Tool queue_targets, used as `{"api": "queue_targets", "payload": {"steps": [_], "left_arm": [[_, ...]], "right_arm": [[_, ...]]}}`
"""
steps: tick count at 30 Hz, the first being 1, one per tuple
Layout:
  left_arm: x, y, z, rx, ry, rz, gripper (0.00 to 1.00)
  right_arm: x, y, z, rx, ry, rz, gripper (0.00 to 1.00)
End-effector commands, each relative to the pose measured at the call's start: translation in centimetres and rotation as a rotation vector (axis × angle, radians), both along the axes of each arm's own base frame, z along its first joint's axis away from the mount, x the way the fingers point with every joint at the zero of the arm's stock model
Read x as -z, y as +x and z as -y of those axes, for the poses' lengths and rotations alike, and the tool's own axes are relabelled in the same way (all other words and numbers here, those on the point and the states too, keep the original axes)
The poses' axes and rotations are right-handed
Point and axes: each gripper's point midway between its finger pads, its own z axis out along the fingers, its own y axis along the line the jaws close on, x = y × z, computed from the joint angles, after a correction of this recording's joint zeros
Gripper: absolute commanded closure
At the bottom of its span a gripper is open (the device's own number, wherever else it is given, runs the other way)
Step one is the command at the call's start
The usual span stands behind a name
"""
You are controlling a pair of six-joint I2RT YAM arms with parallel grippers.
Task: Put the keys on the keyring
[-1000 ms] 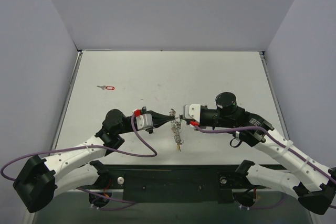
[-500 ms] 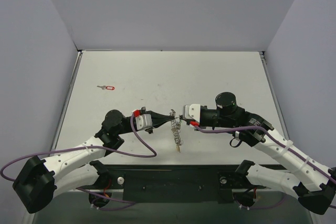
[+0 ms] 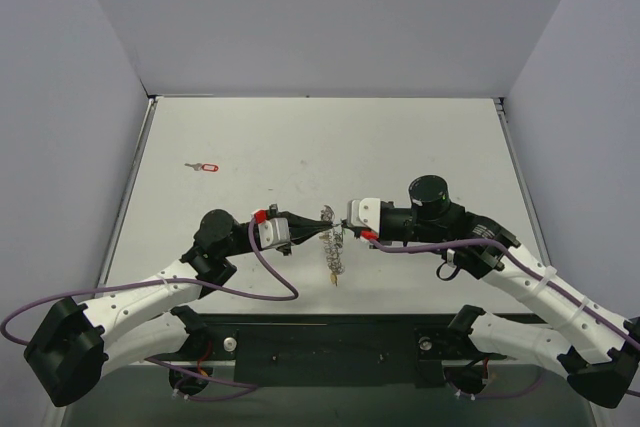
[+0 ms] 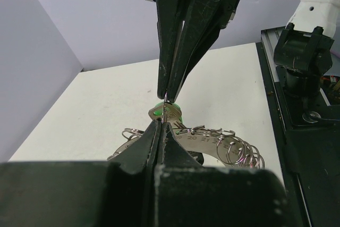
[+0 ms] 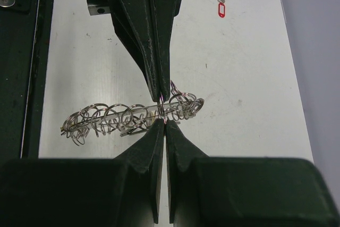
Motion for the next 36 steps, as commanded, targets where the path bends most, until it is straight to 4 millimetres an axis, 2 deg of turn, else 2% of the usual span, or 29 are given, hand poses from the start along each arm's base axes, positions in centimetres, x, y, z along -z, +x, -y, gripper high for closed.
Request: {"api": "queue_targets", "payload": {"steps": [1, 13, 21, 27, 36], "left_arm": [[-3.1, -0.7, -0.4, 0.01, -0.085, 0.096, 1.0], [-3.3, -0.7, -0.4, 0.012, -0.093, 0.096, 1.0], [-2.8, 0.1, -0.4, -0.026, -0.062, 0.089, 1.0], [-2.6, 0.5, -0.4, -0.041, -0.052, 0.085, 1.0], [-3.0, -0.1, -0.4, -0.021, -0.075, 0.091, 1.0]], "right_arm": [[-0.8, -0.1, -0.8, -0.024, 0.035, 0.011, 1.0], [-0.6, -0.3, -1.0, -0.032, 0.039, 0.003, 1.0], [-1.3, -0.1, -0.7, -0.019, 0.043, 0.017, 1.0], [-0.9, -0.3, -0.4, -0.027, 0.027, 0.019, 1.0], [-0.5, -0.4, -0.5, -0.037, 0.021, 0.011, 1.0]]}}
